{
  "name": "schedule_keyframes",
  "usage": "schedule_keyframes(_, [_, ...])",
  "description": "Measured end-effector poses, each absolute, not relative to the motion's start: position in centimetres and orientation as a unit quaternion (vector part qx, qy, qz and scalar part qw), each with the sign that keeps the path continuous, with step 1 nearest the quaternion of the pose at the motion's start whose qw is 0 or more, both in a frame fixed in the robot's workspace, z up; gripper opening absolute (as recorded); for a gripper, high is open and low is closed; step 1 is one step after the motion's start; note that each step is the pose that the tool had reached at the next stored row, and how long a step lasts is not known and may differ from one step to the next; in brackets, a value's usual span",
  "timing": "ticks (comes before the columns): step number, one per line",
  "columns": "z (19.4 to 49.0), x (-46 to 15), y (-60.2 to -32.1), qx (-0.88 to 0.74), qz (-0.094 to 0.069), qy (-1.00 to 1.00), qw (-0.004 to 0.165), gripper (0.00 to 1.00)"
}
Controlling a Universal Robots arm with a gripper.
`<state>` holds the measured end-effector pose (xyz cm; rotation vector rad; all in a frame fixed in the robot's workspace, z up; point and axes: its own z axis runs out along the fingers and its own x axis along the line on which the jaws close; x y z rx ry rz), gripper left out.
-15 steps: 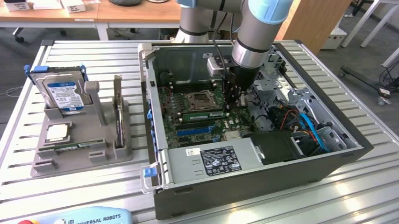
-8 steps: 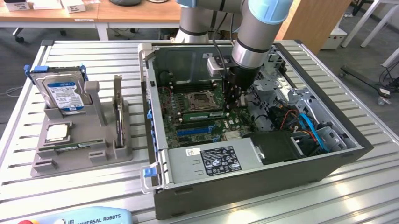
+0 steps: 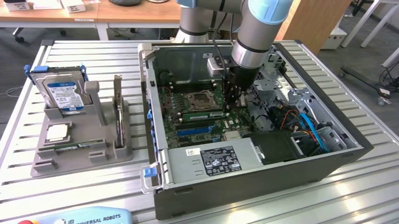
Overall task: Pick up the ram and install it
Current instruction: 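Press down the ram until it locks into place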
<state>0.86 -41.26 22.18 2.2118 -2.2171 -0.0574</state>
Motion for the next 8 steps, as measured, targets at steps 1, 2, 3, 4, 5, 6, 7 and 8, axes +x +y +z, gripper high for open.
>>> schedule_keyframes(1, [22.18, 0.86, -41.26, 0.706, -0.018, -0.708, 0.005, 0.1])
schedule_keyframes(2, [22.18, 0.86, -41.26, 0.706, -0.018, -0.708, 0.005, 0.1])
schedule_keyframes(3, [22.18, 0.86, -41.26, 0.706, -0.018, -0.708, 0.005, 0.1])
schedule_keyframes(4, [22.19, 0.86, -41.25, 0.706, -0.018, -0.708, 0.004, 0.1])
schedule_keyframes(5, [22.26, 0.86, -41.24, 0.706, -0.019, -0.708, 0.004, 0.1])
schedule_keyframes(6, [22.4, 0.86, -41.23, 0.706, -0.019, -0.708, 0.004, 0.1])
schedule_keyframes(7, [22.65, 0.86, -41.24, 0.706, -0.019, -0.708, 0.004, 0.1])
schedule_keyframes(8, [22.93, 0.85, -41.25, 0.706, -0.019, -0.708, 0.005, 0.1])
